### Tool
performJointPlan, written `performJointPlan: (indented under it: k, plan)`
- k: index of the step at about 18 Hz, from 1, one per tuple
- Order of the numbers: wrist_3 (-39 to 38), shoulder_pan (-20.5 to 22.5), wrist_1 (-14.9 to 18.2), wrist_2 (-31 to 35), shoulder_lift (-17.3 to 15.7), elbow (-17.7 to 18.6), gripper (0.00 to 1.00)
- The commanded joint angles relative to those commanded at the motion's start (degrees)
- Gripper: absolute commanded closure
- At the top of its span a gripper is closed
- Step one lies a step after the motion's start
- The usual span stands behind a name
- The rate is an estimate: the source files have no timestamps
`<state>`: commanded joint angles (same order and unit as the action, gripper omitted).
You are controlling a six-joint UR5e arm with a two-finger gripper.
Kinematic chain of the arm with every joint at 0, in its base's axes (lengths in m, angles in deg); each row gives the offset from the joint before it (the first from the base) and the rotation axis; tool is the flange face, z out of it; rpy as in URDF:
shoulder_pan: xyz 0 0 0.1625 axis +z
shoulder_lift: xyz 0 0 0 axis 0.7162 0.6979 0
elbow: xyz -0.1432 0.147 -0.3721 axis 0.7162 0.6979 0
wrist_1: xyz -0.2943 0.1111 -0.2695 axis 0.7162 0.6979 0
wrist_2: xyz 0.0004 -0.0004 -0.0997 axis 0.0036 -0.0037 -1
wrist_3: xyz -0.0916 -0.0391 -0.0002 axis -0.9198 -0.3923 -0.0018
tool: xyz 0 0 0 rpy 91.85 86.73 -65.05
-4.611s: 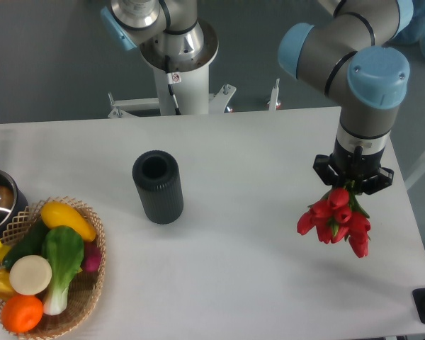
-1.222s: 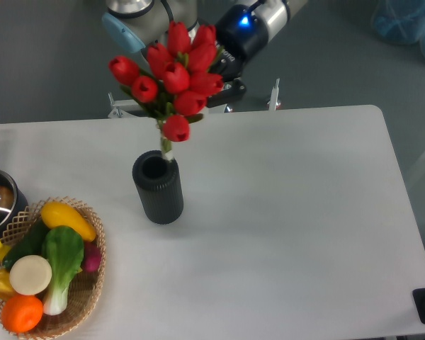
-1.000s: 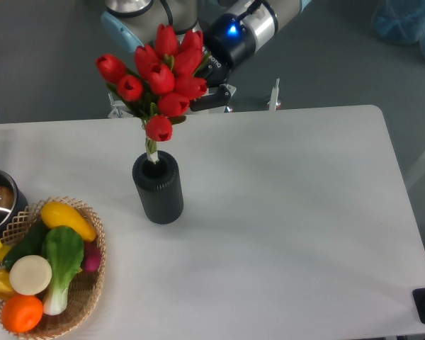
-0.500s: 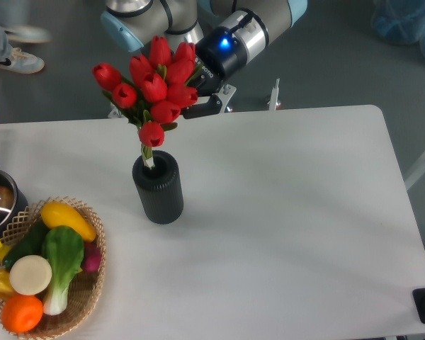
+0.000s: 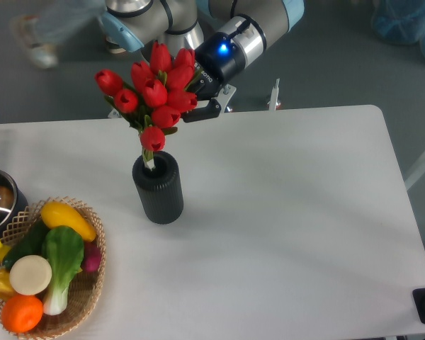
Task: Insert the flowers into the vase
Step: 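Lower the tulip stems down into the black vase opening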
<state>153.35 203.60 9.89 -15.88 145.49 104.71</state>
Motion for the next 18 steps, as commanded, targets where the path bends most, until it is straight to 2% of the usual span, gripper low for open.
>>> performJointPlan:
  k: [5, 9, 15, 18]
  plan:
    - [1.68, 0.18, 0.00, 0.09, 0.00, 2.55, 1.00]
    - [5.97, 0.09, 0.09, 3.07, 0.09, 5.36, 1.00]
    - [8.10, -0.09, 0.09, 3.43, 1.40, 6.07, 1.00]
    - [9.67, -0.09, 0.00, 5.97, 2.90, 6.07, 0.96]
